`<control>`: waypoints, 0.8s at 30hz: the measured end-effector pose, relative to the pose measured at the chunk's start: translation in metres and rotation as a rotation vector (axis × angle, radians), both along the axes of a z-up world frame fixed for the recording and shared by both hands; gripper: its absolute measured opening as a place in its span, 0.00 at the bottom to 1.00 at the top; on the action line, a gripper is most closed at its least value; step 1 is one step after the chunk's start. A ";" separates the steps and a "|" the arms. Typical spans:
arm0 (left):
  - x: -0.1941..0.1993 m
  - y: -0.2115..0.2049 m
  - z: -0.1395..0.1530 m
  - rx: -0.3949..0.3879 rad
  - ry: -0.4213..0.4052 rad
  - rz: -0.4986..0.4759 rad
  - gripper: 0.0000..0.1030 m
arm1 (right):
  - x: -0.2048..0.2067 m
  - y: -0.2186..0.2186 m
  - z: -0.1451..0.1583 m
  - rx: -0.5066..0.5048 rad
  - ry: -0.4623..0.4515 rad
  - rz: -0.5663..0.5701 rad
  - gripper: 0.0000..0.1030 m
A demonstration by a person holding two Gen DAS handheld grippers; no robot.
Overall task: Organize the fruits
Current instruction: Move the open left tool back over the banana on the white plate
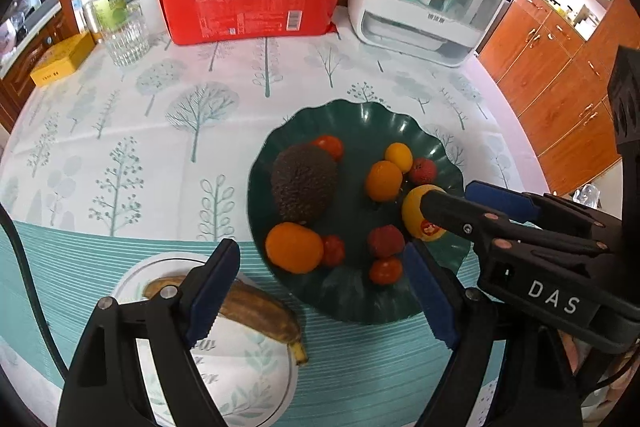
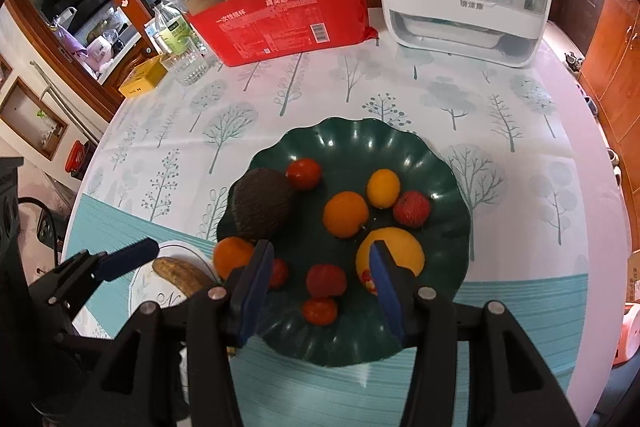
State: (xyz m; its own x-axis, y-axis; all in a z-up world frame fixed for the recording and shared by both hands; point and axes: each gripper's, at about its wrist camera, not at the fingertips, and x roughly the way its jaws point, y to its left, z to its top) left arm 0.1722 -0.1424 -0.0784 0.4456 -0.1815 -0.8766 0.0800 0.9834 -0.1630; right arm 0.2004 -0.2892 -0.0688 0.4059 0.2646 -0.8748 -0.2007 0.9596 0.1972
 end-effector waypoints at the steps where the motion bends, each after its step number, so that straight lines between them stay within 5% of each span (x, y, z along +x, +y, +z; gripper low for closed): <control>1: -0.002 0.001 0.003 0.007 -0.008 -0.008 0.81 | -0.004 0.000 0.003 0.006 -0.004 -0.003 0.50; 12: -0.032 0.037 0.053 0.047 -0.128 -0.052 0.81 | -0.035 0.011 0.039 0.026 -0.063 -0.040 0.50; 24: -0.035 0.101 0.095 0.032 -0.122 -0.105 0.81 | -0.065 0.047 0.075 0.016 -0.119 -0.070 0.50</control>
State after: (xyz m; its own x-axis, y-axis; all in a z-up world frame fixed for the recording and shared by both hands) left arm 0.1375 -0.0418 0.0167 0.5293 -0.2052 -0.8232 0.1995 0.9732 -0.1143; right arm 0.1350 -0.2419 0.0066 0.5245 0.2452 -0.8153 -0.1561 0.9691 0.1911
